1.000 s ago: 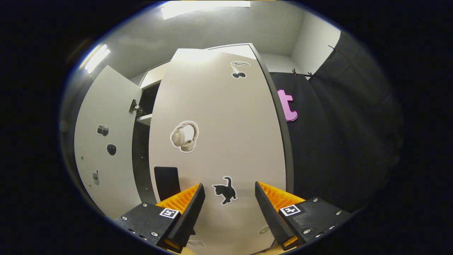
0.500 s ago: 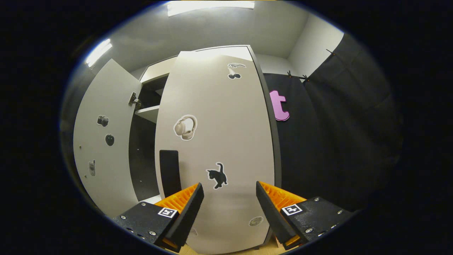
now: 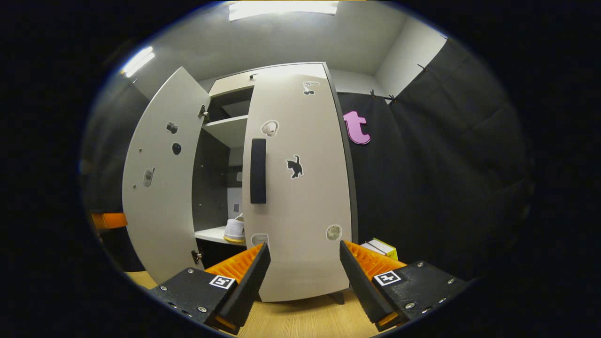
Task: Grab one shoe with the right hand and put it into the shoe cabinet, grab the other shoe with the left hand and put it into the shoe cabinet; then close the right door with the right hand and the left door with the left hand.
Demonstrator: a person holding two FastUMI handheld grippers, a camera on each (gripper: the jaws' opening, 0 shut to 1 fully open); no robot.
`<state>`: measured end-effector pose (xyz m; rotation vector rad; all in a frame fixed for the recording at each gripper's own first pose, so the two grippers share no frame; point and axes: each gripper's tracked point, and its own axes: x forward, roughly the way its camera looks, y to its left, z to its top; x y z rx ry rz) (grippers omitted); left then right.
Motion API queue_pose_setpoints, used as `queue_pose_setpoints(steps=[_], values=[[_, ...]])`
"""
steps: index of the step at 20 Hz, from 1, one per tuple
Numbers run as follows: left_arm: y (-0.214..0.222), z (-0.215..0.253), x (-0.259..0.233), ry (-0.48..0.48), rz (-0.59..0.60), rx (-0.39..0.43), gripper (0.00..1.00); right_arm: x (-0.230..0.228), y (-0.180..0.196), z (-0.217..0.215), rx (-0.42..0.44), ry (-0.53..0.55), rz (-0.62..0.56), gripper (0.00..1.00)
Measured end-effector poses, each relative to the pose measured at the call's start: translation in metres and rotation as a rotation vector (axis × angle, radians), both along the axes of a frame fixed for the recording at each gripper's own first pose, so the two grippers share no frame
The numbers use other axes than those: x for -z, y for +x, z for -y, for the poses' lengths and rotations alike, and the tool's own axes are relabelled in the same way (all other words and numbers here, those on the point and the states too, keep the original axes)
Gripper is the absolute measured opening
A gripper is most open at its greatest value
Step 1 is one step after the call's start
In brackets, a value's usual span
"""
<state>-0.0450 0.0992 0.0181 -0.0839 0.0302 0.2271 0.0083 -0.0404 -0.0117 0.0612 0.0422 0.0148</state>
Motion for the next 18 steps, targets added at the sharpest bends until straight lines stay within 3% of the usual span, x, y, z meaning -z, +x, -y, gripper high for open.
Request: queue_pose_setpoints(steps=[6, 8, 14, 17, 18], values=[[0.001, -0.099, -0.073, 0.109, 0.069, -0.184, 0.96, 0.021, -0.016, -0.013, -0.061, 0.058, -0.069, 0.92], [0.023, -0.123, -0.096, 0.136, 0.095, -0.194, 0.97, 0.020, -0.015, -0.015, -0.074, 0.056, -0.074, 0.92], [0.106, -0.135, -0.111, 0.150, 0.097, -0.085, 0.94, 0.018, -0.018, -0.020, -0.105, 0.034, -0.087, 0.92], [0.119, -0.132, -0.111, 0.149, 0.095, -0.059, 0.91, 0.018, -0.019, -0.017, -0.094, 0.034, -0.093, 0.92], [0.121, -0.130, -0.107, 0.135, 0.082, -0.040, 0.94, 0.018, -0.018, -0.016, -0.090, 0.035, -0.099, 0.92]])
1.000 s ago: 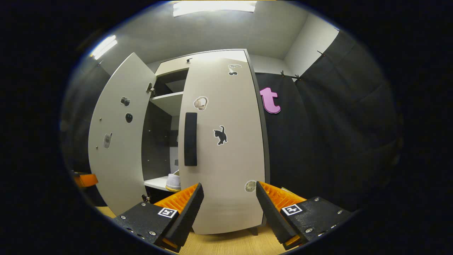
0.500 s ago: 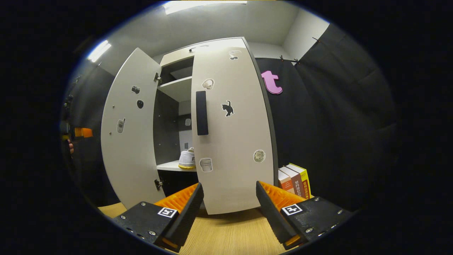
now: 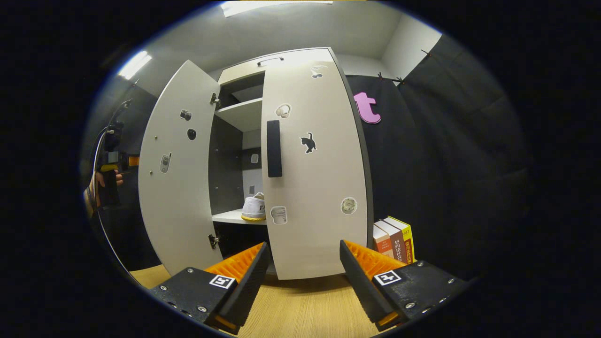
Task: Grab one shoe with the right hand and put it into the shoe cabinet, grab the other shoe with the left hand and put it into the shoe cabinet; then close the right door with the right hand and the left door with the left hand.
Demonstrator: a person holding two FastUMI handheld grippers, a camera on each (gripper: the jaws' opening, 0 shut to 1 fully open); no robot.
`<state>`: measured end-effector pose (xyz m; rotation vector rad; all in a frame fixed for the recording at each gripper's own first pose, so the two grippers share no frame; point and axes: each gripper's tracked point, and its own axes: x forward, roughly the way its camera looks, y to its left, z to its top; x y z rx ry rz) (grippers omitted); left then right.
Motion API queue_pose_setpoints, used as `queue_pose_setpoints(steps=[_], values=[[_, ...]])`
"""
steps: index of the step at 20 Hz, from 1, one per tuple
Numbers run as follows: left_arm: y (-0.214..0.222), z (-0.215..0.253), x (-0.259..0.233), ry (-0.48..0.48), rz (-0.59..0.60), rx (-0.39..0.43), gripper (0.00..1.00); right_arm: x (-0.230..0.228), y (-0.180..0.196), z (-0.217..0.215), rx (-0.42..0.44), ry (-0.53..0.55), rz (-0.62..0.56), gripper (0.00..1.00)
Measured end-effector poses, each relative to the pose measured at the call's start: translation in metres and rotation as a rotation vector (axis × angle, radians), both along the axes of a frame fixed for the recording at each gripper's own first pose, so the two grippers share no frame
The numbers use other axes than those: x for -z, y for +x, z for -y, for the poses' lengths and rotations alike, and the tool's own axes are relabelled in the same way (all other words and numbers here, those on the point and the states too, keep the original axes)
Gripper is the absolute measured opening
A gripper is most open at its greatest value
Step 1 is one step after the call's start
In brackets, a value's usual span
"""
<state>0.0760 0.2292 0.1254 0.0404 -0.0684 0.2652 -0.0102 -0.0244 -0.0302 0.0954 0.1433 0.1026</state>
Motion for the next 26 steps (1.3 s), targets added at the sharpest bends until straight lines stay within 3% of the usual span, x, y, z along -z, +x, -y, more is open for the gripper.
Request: queue_pose_setpoints(steps=[5, 8, 9, 10, 14, 15, 16, 18, 19, 22, 26], values=[[0.005, 0.029, 0.006, -0.059, -0.022, 0.088, 0.87, -0.010, 0.006, 0.002, 0.004, 0.006, 0.016, 0.92], [0.006, 0.061, 0.006, -0.052, -0.021, 0.126, 0.98, -0.013, 0.008, 0.006, 0.006, 0.013, 0.024, 0.92], [0.008, 0.072, 0.007, -0.047, -0.026, 0.134, 0.87, -0.012, 0.008, 0.008, 0.007, 0.013, 0.024, 0.92], [0.009, 0.082, 0.008, -0.042, -0.032, 0.137, 0.87, -0.012, 0.007, 0.012, 0.014, 0.011, 0.023, 0.92], [0.016, 0.112, 0.011, -0.017, -0.036, 0.113, 0.98, -0.008, 0.004, 0.031, 0.040, 0.003, 0.011, 0.92], [0.021, 0.119, 0.012, -0.016, -0.034, 0.111, 0.87, -0.009, 0.003, 0.037, 0.049, 0.001, 0.012, 0.92], [0.026, 0.128, 0.013, -0.019, -0.031, 0.120, 0.92, -0.009, 0.004, 0.043, 0.060, -0.001, 0.015, 0.92], [0.038, 0.150, 0.018, -0.036, -0.031, 0.153, 0.87, -0.011, 0.003, 0.053, 0.078, -0.002, 0.017, 0.92], [0.045, 0.161, 0.020, -0.044, -0.036, 0.170, 0.93, -0.011, 0.002, 0.059, 0.089, -0.003, 0.018, 0.92], [0.068, 0.199, 0.028, -0.071, -0.046, 0.243, 0.93, -0.011, 0.001, 0.074, 0.121, -0.009, 0.021, 0.92], [0.095, 0.222, 0.034, -0.054, -0.035, 0.240, 0.93, -0.010, 0.000, 0.092, 0.163, -0.007, 0.020, 0.92]])
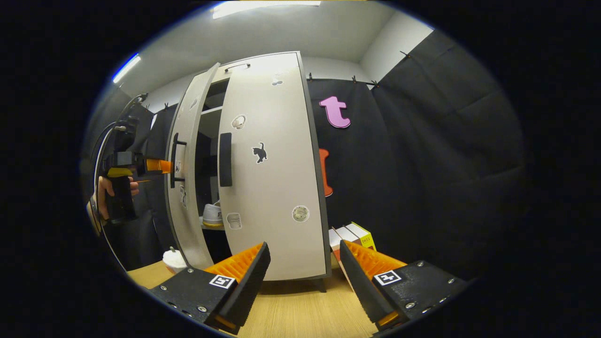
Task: Grab one shoe with the right hand and put it into the shoe cabinet, grab the other shoe with the left hand and put it into the shoe cabinet; then close the right door with the right hand and the left door with the left hand.
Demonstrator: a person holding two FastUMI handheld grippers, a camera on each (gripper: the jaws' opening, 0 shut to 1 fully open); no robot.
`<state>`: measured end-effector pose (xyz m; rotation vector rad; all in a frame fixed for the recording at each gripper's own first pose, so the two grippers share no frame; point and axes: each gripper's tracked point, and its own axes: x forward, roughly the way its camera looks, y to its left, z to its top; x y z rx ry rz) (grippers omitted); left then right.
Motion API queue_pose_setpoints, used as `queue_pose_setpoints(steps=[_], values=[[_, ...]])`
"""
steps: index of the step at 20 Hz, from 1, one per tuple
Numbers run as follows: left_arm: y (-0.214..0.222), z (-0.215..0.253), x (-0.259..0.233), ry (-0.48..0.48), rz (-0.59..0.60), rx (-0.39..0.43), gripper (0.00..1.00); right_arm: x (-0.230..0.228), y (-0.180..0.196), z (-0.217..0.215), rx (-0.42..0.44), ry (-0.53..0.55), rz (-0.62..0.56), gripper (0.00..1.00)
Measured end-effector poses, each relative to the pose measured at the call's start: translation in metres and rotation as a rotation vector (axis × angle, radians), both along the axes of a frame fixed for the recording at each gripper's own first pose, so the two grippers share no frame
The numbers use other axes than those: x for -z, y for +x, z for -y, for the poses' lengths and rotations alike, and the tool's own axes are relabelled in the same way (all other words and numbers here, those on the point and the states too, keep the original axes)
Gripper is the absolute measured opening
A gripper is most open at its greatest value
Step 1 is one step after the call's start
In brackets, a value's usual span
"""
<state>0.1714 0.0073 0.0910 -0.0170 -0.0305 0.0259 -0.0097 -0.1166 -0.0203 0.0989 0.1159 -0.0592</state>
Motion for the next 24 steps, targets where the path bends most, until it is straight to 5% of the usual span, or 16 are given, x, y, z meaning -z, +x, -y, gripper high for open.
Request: queue_pose_setpoints(steps=[6, 16, 24], values=[[0.014, 0.009, -0.008, -0.046, 0.021, 0.004, 0.99, 0.000, -0.007, 0.014, 0.037, 0.009, 0.000, 0.92], [0.025, 0.019, -0.007, -0.045, 0.018, 0.020, 0.96, -0.002, -0.016, 0.009, 0.029, 0.027, 0.008, 0.92], [-0.078, 0.002, -0.018, 0.065, 0.055, 0.035, 0.96, -0.009, 0.000, -0.029, -0.067, 0.023, 0.024, 0.92]])
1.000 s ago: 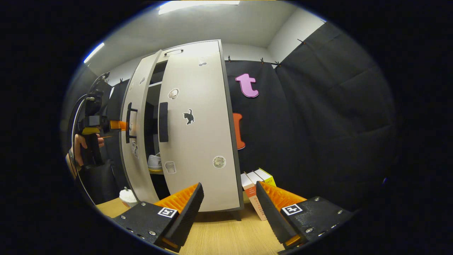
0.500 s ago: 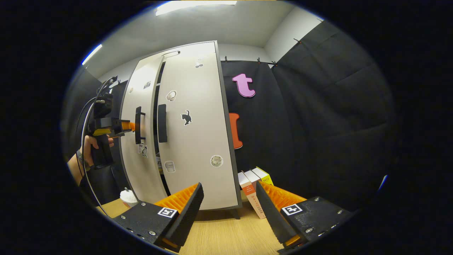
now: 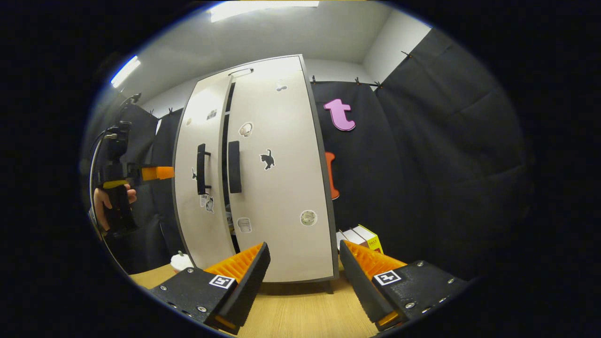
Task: Grab one shoe with the right hand and put it into the shoe cabinet, grab the other shoe with the left hand and put it into the shoe cabinet; then close the right door with the right hand and the left door with the left hand.
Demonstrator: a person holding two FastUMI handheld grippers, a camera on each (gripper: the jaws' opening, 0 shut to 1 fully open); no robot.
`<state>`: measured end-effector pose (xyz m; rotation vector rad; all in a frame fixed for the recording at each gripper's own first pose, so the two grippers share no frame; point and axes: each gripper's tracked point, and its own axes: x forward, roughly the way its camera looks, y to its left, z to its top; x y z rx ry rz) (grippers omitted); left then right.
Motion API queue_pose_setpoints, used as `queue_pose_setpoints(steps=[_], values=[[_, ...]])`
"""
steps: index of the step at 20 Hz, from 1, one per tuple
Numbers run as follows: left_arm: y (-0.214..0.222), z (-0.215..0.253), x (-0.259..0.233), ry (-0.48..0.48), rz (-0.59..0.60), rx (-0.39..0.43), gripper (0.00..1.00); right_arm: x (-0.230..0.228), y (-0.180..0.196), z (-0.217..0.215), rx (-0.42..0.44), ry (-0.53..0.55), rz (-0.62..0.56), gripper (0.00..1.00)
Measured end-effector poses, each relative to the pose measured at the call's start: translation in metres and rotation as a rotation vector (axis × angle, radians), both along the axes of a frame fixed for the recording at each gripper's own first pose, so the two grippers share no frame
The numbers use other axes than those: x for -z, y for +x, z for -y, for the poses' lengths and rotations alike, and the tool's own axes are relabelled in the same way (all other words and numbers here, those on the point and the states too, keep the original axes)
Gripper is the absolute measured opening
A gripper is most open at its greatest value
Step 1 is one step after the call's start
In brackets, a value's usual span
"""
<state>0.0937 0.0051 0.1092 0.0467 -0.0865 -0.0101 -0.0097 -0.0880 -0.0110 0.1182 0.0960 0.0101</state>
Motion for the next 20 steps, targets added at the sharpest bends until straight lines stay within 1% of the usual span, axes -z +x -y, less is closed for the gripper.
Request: queue_pose_setpoints(steps=[3, 4, 5, 7, 12, 13, 14, 15, 20], values=[[-0.045, -0.005, 0.021, -0.016, -0.043, 0.002, 0.96, 0.001, 0.005, -0.019, -0.048, -0.003, -0.006, 0.92], [-0.056, -0.010, 0.030, -0.033, -0.062, -0.008, 0.94, 0.002, 0.007, -0.026, -0.062, -0.001, -0.009, 0.92], [-0.066, -0.015, 0.040, -0.051, -0.077, -0.019, 0.96, 0.003, 0.008, -0.031, -0.073, -0.002, -0.011, 0.92], [-0.085, -0.022, 0.055, -0.087, -0.070, -0.036, 0.96, 0.005, 0.007, -0.040, -0.086, -0.008, -0.013, 0.92], [-0.116, -0.023, 0.097, -0.111, -0.083, -0.065, 0.96, 0.009, 0.000, -0.060, -0.091, 0.013, -0.006, 0.92], [-0.122, -0.024, 0.104, -0.119, -0.087, -0.076, 0.94, 0.009, -0.003, -0.062, -0.084, 0.022, -0.003, 0.92], [-0.126, -0.025, 0.111, -0.129, -0.091, -0.089, 0.96, 0.009, -0.005, -0.062, -0.075, 0.027, 0.001, 0.92], [-0.130, -0.027, 0.116, -0.136, -0.094, -0.099, 0.96, 0.010, -0.007, -0.062, -0.067, 0.026, 0.004, 0.92], [-0.126, -0.029, 0.123, -0.129, -0.106, -0.096, 0.96, 0.013, -0.014, -0.057, -0.048, 0.008, 0.000, 0.92]])
